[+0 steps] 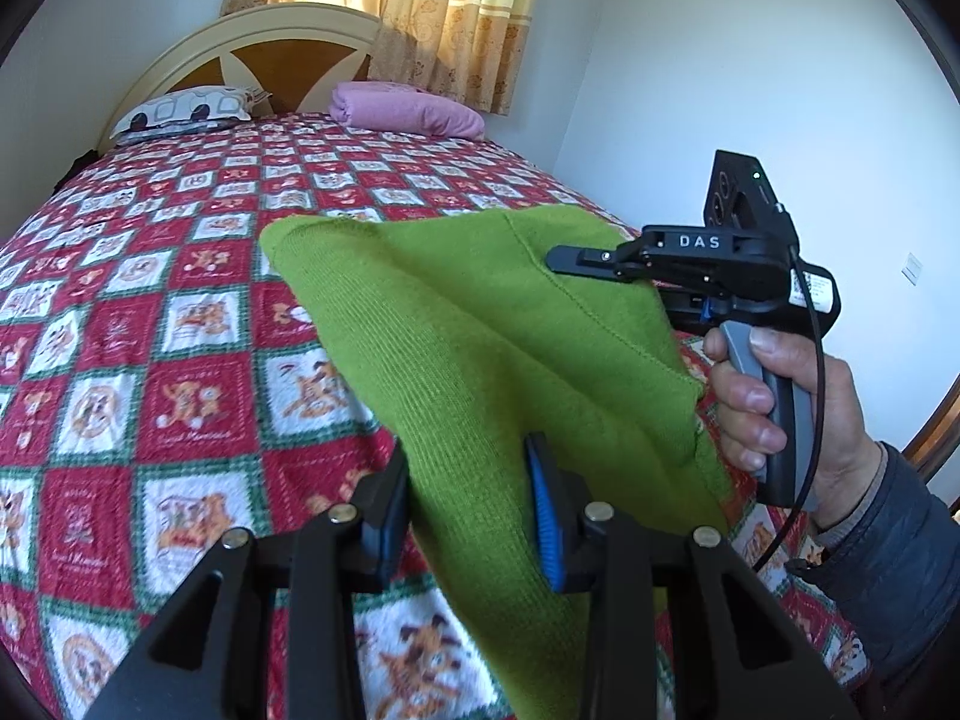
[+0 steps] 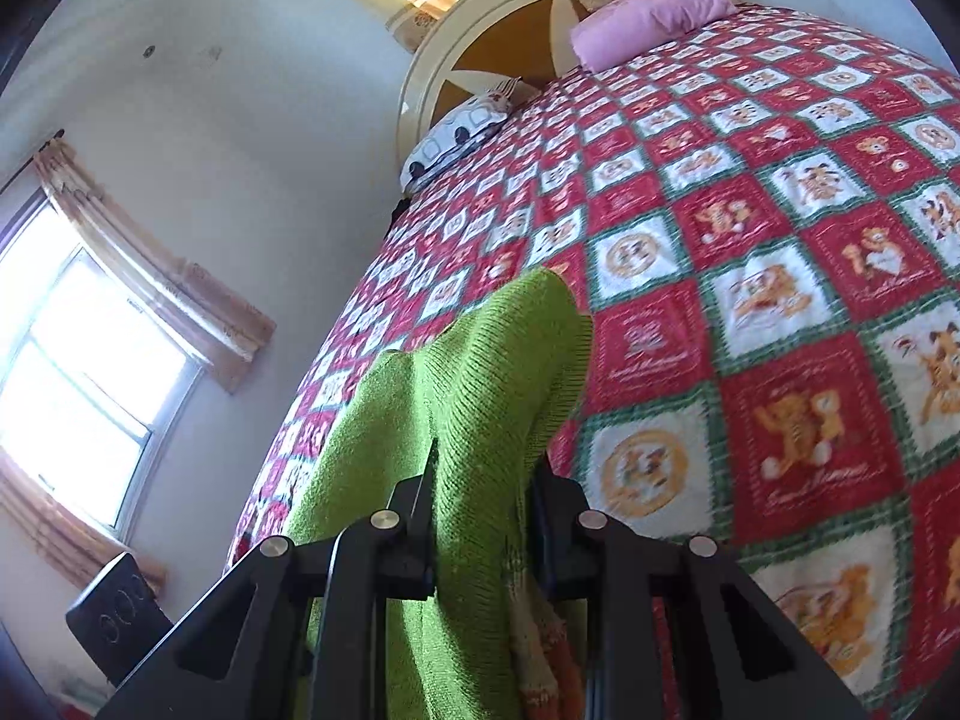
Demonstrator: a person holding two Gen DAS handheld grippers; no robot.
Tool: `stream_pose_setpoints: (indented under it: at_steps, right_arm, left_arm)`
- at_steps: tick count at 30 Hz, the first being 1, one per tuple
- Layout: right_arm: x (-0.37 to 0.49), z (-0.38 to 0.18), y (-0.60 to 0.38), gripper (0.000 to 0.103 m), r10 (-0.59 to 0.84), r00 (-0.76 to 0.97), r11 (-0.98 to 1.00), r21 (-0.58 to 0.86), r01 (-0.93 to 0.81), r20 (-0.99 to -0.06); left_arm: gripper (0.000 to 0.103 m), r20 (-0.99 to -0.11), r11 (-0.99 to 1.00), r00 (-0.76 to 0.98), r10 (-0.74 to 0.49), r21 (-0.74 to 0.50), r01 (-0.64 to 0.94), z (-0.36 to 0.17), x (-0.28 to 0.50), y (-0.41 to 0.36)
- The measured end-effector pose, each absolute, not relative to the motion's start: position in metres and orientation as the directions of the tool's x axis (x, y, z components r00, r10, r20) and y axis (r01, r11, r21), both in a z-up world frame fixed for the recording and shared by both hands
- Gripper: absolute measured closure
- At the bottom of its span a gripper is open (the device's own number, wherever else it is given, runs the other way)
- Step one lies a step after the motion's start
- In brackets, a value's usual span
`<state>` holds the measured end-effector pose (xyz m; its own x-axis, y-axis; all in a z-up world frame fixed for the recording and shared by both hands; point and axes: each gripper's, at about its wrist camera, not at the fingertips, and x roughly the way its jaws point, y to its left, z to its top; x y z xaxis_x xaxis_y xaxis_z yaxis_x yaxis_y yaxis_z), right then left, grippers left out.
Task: Fold small clothes
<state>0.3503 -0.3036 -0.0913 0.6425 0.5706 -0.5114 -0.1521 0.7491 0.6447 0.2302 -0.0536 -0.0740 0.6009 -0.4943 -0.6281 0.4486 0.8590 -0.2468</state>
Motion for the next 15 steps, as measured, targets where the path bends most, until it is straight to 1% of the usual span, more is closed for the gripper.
stream_pose_setpoints:
  at_steps: [15]
  right_arm:
    - [0.340,-0.094,-0.246,0.079,0.631,0.595,0.721,0.659,-0.214,-0.497]
  left_arm:
    - [0.066,-0.619,0.884,0.639,-0.458,-0.244,0.398,-0.072,0.200,-0.005]
